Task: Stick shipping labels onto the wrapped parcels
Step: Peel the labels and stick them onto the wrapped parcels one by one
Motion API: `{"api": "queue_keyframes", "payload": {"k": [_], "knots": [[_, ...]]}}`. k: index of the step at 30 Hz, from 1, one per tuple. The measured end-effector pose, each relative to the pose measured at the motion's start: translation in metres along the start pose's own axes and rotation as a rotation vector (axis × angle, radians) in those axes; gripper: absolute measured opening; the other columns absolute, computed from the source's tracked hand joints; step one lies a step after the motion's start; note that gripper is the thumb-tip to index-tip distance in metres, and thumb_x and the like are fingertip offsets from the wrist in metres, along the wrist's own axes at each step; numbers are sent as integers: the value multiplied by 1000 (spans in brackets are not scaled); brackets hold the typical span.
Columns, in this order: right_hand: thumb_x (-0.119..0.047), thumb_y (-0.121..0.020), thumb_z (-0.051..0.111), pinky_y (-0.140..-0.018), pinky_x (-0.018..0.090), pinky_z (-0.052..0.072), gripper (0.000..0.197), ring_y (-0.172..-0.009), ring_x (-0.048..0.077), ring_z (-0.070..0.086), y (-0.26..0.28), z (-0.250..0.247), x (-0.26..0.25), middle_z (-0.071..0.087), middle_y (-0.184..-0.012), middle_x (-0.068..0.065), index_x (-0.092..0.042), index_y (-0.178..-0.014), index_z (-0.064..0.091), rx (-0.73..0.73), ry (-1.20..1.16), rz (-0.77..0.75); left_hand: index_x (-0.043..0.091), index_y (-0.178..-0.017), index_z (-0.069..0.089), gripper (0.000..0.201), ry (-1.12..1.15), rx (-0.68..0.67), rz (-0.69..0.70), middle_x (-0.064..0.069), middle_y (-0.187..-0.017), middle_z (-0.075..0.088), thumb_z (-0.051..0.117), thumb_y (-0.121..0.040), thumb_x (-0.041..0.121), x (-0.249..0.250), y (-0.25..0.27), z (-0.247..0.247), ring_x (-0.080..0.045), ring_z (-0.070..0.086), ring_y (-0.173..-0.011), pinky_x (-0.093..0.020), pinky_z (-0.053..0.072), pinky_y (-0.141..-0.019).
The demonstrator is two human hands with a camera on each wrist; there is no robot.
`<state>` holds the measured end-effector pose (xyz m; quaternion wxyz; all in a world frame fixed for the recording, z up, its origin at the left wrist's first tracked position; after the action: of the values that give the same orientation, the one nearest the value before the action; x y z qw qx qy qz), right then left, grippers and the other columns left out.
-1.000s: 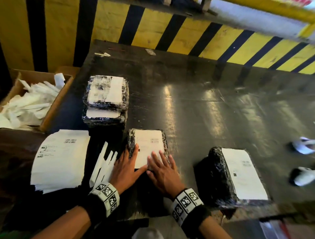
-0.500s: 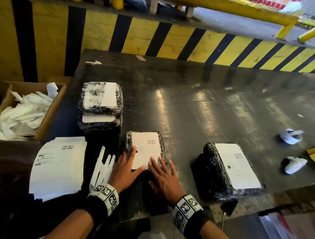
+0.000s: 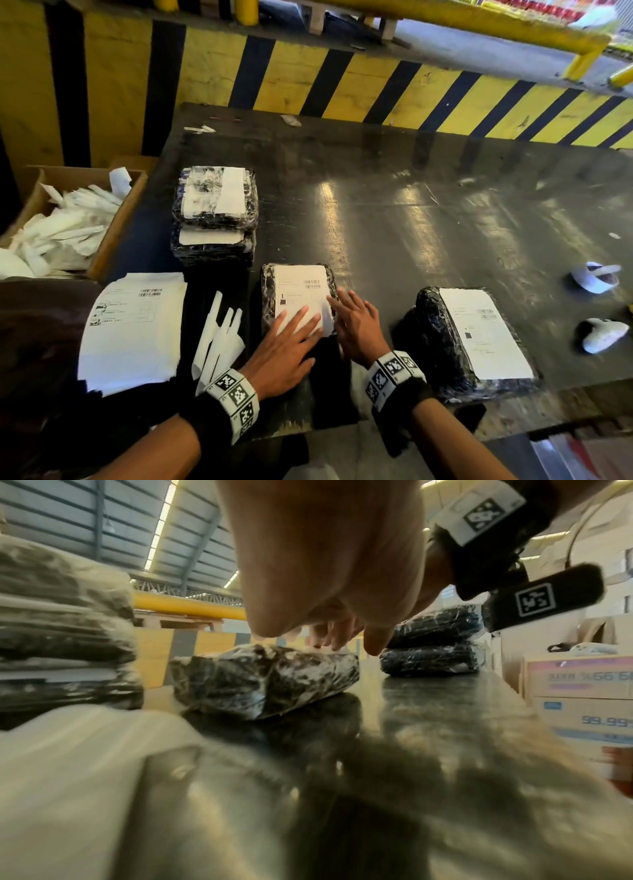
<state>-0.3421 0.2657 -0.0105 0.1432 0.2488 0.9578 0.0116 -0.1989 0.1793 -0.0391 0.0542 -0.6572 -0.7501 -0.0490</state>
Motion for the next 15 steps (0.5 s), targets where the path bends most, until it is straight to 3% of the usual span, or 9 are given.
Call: {"api": "queue_keyframes", "payload": {"k": [3, 8, 10, 12, 13, 15], "knots": [[-24, -95, 37, -114, 50, 3, 51, -145, 18, 14, -7, 10, -3, 16, -158, -5, -30, -145, 28, -50, 35, 81, 21, -137, 43, 55, -77, -22, -76, 5, -146, 42, 39, -86, 43, -15, 17, -2, -24, 30, -140, -48, 14, -108], [-26, -96, 35, -114, 51, -3, 51, -145, 17, 14, -5, 16, -4, 12, -158, -4, -29, -146, 24, -56, 82, 111, 21, -141, 37, 58, 36, 43, -136, 10, -149, 28, 32, -88, 42, -44, 54, -7, -21, 18, -143, -46, 5, -114], [-25, -97, 34, -114, 51, -3, 51, -145, 16, 14, -6, 16, -5, 11, -159, -4, -29, -147, 23, -83, 52, 115, 20, -131, 53, 52, 125, 124, -147, 9, -141, 46, 34, -87, 39, -48, 54, -16, -19, 31, -140, -40, 14, -116], [-24, -97, 33, -115, 49, -2, 51, -145, 14, 15, -7, 15, -5, 10, -159, -4, -29, -147, 23, -97, 21, 125, 19, -110, 67, 42, 188, 242, -153, 6, -120, 66, 38, -85, 36, -48, 36, -33, -18, 50, -128, -29, 22, -109], [-25, -97, 33, -115, 49, -2, 50, -145, 13, 16, -8, 15, -5, 10, -159, -5, -29, -146, 24, -101, 10, 129, 18, -109, 67, 43, 213, 275, -148, 4, -118, 67, 36, -85, 36, -46, 23, -39, -18, 51, -126, -26, 21, -106], [-26, -98, 32, -115, 48, -2, 48, -144, 12, 18, -7, 13, -7, 12, -158, -6, -30, -145, 27, -93, -6, 134, 17, -127, 57, 60, 241, 183, -116, 3, -138, 52, 23, -87, 45, -38, -5, -42, -16, 33, -139, -25, 10, -110]]}}
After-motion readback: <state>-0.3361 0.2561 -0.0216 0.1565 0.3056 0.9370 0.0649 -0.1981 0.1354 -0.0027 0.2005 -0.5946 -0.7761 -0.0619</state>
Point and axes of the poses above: each hand's wrist, its own y-axis away from the middle knuckle, its own z-axis out of the palm, x = y × z, the point moved 3 cm from there along -y, towards the middle knuckle
